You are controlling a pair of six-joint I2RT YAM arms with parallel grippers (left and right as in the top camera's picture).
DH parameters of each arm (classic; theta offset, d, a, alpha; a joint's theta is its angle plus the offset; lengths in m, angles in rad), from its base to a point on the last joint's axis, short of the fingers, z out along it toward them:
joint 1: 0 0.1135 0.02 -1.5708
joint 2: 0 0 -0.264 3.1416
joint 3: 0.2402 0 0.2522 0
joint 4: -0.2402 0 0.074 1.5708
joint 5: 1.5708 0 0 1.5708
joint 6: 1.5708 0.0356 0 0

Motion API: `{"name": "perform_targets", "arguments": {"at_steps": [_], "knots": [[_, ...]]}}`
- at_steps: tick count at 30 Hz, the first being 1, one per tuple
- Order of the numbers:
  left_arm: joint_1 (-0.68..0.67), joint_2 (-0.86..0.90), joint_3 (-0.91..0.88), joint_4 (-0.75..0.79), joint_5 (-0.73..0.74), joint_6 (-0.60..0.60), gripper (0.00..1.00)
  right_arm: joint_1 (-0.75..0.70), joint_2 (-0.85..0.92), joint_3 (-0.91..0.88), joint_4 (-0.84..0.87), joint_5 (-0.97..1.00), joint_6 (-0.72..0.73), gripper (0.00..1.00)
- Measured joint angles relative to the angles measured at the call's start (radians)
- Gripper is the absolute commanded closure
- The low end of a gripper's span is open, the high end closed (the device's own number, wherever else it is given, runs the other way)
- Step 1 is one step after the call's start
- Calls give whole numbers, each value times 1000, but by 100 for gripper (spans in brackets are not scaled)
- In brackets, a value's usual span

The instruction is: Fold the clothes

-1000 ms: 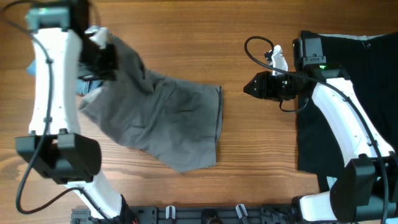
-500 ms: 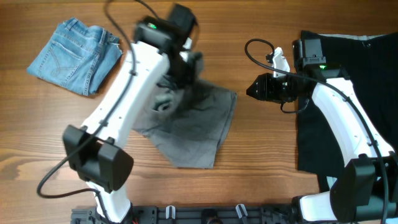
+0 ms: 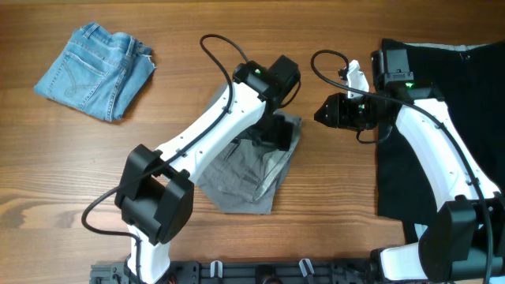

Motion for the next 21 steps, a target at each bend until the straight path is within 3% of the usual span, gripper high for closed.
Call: {"name": "perform_targets", "arguments": {"at_steps": [7, 8, 10, 12, 14, 15, 16, 19, 21], "knots": [[129, 1, 165, -172, -55, 61, 0, 18, 0, 0, -31, -91, -117, 54], [157, 1, 195, -183, -56, 70, 1, 36, 0, 0, -31, -109, -132, 57], [209, -1, 224, -185, -58, 80, 20, 81, 0, 0, -23, -131, -150, 70], [263, -1, 229, -188, -56, 83, 62, 150, 0, -4, 24, -151, -154, 81], [323, -1, 227, -182, -39, 95, 83, 219, 0, -16, 95, -156, -136, 84], [345, -1, 225, -176, -29, 95, 86, 248, 0, -26, 128, -150, -122, 85], [375, -1, 224, -166, -11, 97, 83, 285, 0, -39, 162, -134, -101, 87], [431, -1, 201, -145, 29, 110, 62, 361, 14, -77, 240, -42, -48, 94], [455, -1, 177, -136, 51, 119, 43, 389, 47, -101, 281, 44, -11, 96]]}}
